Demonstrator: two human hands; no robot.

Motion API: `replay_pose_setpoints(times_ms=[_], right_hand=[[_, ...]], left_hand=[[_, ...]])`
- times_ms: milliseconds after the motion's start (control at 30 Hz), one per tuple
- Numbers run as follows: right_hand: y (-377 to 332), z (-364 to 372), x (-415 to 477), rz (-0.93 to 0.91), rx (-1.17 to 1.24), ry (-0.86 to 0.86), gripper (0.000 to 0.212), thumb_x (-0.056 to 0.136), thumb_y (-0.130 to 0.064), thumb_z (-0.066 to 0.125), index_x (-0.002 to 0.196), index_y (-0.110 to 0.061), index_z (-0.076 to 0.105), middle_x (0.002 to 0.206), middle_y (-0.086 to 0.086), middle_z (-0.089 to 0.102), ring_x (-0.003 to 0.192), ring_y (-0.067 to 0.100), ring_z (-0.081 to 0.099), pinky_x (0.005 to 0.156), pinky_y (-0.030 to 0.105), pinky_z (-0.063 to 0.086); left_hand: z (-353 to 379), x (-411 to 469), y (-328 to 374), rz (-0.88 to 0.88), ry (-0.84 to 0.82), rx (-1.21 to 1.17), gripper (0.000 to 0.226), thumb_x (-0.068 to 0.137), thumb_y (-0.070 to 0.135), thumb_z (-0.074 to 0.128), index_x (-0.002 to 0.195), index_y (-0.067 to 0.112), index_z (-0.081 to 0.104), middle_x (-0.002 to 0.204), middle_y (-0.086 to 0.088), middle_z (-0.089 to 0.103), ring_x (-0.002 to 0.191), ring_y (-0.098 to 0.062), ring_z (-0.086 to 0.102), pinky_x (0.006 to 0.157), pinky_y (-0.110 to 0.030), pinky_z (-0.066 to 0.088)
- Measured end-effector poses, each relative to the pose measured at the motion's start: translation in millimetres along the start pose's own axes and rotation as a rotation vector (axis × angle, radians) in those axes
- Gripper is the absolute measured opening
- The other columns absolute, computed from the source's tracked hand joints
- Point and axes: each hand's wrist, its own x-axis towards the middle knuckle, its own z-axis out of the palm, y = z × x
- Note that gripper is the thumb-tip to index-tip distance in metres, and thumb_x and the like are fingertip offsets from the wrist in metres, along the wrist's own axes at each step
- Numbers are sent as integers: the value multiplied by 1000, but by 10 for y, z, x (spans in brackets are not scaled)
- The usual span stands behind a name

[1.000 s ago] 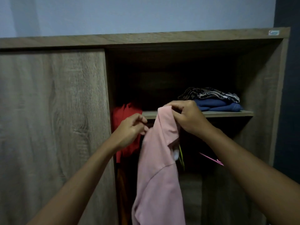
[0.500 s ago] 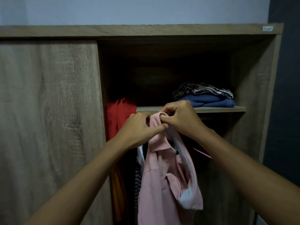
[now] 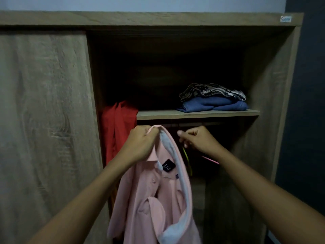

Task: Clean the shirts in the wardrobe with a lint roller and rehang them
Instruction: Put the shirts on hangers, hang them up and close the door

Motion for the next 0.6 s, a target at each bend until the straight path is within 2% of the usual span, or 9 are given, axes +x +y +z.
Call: replay_pose_setpoints(times_ms=[100, 167, 300, 433, 500, 600], right_hand=[[571, 149, 198, 160, -177, 66, 29, 88, -37, 71, 75, -11, 75, 71, 5, 73, 69, 16, 68, 69, 30, 52], [865, 256, 301, 222, -198, 106, 29, 84, -36, 73, 74, -9, 73, 69, 3, 71, 68, 17, 67, 75, 34, 56], [1200, 438, 495, 315, -197, 152, 41, 78, -45, 76, 68, -6, 67, 65, 7, 69, 64, 22, 65, 70, 38, 57], [1363, 614, 685, 376, -238, 93, 44, 79, -45, 76, 56, -15, 53, 56, 3, 58, 53, 20, 56, 61, 38, 54], [1394, 683, 775, 411, -256, 87, 38, 81, -41, 76, 65, -12, 58, 68, 5, 63, 61, 20, 61, 56, 33, 51], [1463, 744, 906, 449, -272, 100, 31, 86, -32, 72, 97, -3, 67, 98, 14, 69, 91, 31, 68, 74, 34, 56]], left_hand=[[78, -3, -91, -10, 9, 46, 44, 96, 21, 52, 54, 16, 38, 51, 5, 38, 48, -10, 34, 47, -25, 26], [127, -2, -127, -17, 14, 72, 46, 95, 22, 53, 52, 17, 38, 49, 6, 39, 45, -8, 36, 46, -23, 28], [183, 42, -204, -51, 25, 128, 44, 95, 23, 53, 53, 15, 42, 51, 4, 44, 48, -10, 40, 46, -23, 28], [227, 90, -285, -79, 56, 166, 40, 95, 22, 53, 57, 9, 48, 53, 1, 47, 50, -10, 43, 48, -22, 31], [248, 100, -326, -90, 66, 184, 40, 95, 22, 53, 57, 10, 48, 52, 1, 46, 48, -9, 44, 48, -20, 32], [271, 101, -371, -101, 63, 212, 39, 96, 22, 54, 59, 8, 52, 53, 2, 48, 48, -9, 44, 47, -19, 33]])
